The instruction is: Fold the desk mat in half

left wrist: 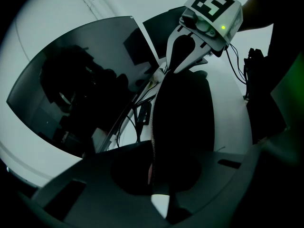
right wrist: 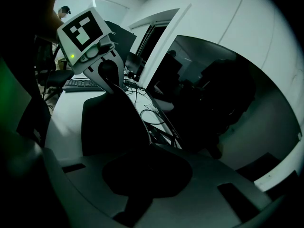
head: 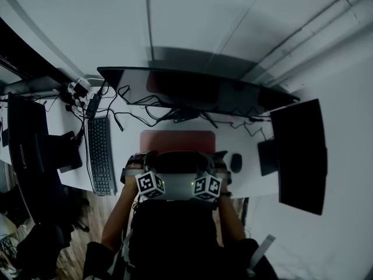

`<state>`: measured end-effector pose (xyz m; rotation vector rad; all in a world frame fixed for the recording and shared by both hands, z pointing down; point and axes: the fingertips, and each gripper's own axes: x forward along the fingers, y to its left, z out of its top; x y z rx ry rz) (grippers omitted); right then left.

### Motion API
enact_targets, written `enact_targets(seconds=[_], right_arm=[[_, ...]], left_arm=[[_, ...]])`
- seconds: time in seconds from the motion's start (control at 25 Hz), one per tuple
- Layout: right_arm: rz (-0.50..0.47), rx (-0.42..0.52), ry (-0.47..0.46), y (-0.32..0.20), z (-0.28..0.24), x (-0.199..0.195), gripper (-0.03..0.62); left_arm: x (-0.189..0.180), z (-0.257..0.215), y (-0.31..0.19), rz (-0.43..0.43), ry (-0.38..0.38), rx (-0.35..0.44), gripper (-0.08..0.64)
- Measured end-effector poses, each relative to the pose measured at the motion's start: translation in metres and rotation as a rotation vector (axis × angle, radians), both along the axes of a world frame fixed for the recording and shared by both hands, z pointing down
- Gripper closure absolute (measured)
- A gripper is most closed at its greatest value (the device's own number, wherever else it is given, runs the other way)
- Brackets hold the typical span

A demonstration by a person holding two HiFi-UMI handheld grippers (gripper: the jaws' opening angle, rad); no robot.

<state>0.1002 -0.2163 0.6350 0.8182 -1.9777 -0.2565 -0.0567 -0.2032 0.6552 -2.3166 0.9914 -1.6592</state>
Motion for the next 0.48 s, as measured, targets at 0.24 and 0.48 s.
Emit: enact_targets(seconds=[0.24,0.48], right_arm=[[-0.006,-0.011,-0.006,-0.03,0.006,-0.001,0.574],[-0.013,-0.023,-0.006,-0.059,0.019,-0.005,0.574]], left_arm=[[0.001,0.0,-0.028,-0.014,-0.002,0.007,0.538],[-0.004,0.016,-0.056,-0.046,0.007,0.001,0.538]])
